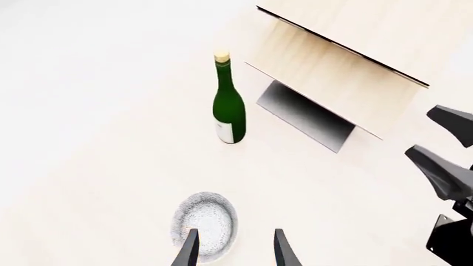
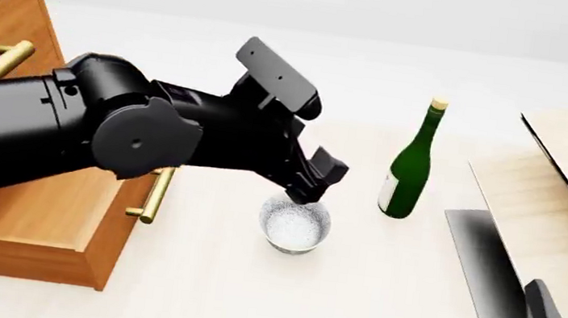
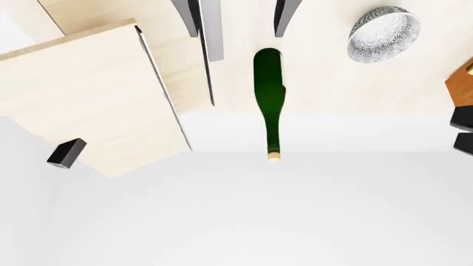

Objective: Put the bowl in the bottom drawer of the cabinet.

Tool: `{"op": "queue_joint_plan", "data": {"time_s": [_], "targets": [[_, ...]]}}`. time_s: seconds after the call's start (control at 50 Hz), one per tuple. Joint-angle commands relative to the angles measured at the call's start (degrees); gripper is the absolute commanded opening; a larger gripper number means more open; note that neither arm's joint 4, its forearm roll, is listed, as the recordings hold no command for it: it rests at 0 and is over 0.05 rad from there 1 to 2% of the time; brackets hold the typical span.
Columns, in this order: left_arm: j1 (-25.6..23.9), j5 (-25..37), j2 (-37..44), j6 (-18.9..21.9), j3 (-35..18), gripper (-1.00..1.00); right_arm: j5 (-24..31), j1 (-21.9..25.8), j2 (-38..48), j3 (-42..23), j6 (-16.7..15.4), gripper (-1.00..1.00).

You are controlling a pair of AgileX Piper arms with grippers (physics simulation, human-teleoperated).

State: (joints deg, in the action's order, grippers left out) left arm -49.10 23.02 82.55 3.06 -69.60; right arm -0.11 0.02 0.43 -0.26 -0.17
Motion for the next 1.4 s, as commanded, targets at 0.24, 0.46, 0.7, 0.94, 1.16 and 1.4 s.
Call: {"op": "queue_joint_plan", "data": {"time_s": [0.24, 0.46, 0.7, 0.94, 1.16, 1.4], "targets": [[-0.58, 1.86, 7.71, -0.18, -4.51, 1.0, 0.0, 0.01, 0.0, 0.0, -0.01, 1.0], [-0.12, 1.0, 11.48, -1.19, -4.78, 1.0, 0.0, -0.01, 0.0, 0.0, -0.01, 1.0], [1.37, 0.45, 14.44, -1.66, -6.22, 1.0, 0.0, 0.01, 0.0, 0.0, 0.0, 1.0], [1.3, -0.21, 17.33, -2.37, -7.6, 1.0, 0.0, 0.0, -0.01, 0.0, 0.0, 1.0], [0.36, -0.38, 19.66, -2.99, -9.07, 1.0, 0.0, 0.0, 0.0, 0.0, -0.01, 1.0], [0.48, -2.06, 24.38, -5.25, -9.1, 1.0, 0.0, 0.0, -0.01, 0.0, 0.0, 1.0]]}}
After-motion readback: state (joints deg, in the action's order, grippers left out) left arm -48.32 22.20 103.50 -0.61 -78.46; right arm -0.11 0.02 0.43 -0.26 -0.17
